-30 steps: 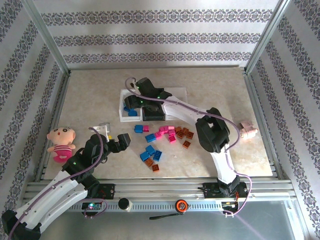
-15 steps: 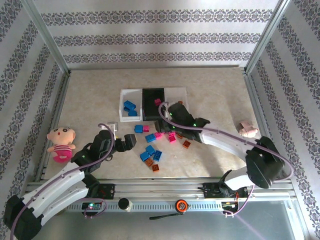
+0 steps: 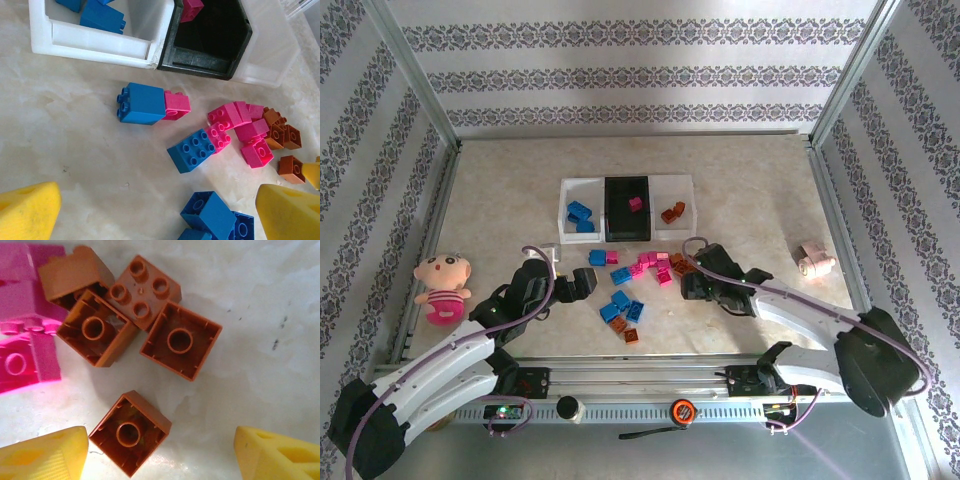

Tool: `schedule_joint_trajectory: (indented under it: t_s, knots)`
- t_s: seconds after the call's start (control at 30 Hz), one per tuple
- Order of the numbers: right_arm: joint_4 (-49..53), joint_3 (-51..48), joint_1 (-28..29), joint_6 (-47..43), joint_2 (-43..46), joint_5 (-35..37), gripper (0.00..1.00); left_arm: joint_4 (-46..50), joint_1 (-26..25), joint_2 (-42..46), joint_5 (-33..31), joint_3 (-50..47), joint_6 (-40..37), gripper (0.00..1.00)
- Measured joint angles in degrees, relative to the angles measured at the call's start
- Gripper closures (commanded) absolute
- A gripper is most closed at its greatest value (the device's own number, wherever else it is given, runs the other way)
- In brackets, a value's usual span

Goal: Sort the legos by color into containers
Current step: Pick up the lego from the bottom-center of the table.

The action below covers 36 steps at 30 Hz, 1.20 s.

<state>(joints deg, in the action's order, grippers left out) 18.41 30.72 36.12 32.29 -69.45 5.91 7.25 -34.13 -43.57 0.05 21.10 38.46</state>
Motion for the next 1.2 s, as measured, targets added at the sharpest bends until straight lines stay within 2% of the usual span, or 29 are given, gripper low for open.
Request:
schedule_joint_trajectory:
  t_s: [0.17, 0.33, 0.47, 0.73, 0.93, 1.03, 1.2]
  knots:
    - [-2.8, 1.7, 0.0, 0.6, -5.5, -1.6, 0.24, -0.3, 0.0, 0.0, 0.3, -0.2, 0.2, 0.0]
    - [-4.9, 2.7, 0.0, 0.5, -8.3, -1.9, 0.33, -0.3, 0.0, -0.1, 0.5, -0.5, 0.5, 0.0]
    - [-4.9, 2.8, 0.0, 0.5, -9.5, -1.9, 0.35, -0.4, 0.0, -0.2, 0.9, -0.6, 0.6, 0.0]
    - [-3.6, 1.9, 0.0, -0.2, -8.7, -1.4, 0.53, -0.5, 0.0, -1.0, 1.1, -0.6, 0.7, 0.0]
    - [-2.5, 1.5, 1.0, -0.8, -7.0, -1.5, 0.72, -0.6, 0.0, -2.5, 1.5, -0.6, 0.7, 0.0]
    - [-1.9, 1.5, 2.4, -1.0, -5.7, -1.7, 0.76, -0.7, 0.0, -3.1, 1.8, -0.6, 0.6, 0.0]
    - [0.8, 4.2, 4.9, -2.9, 0.0, -1.9, 0.77, -0.9, 0.0, -3.6, 2.8, -0.6, 0.5, 0.0]
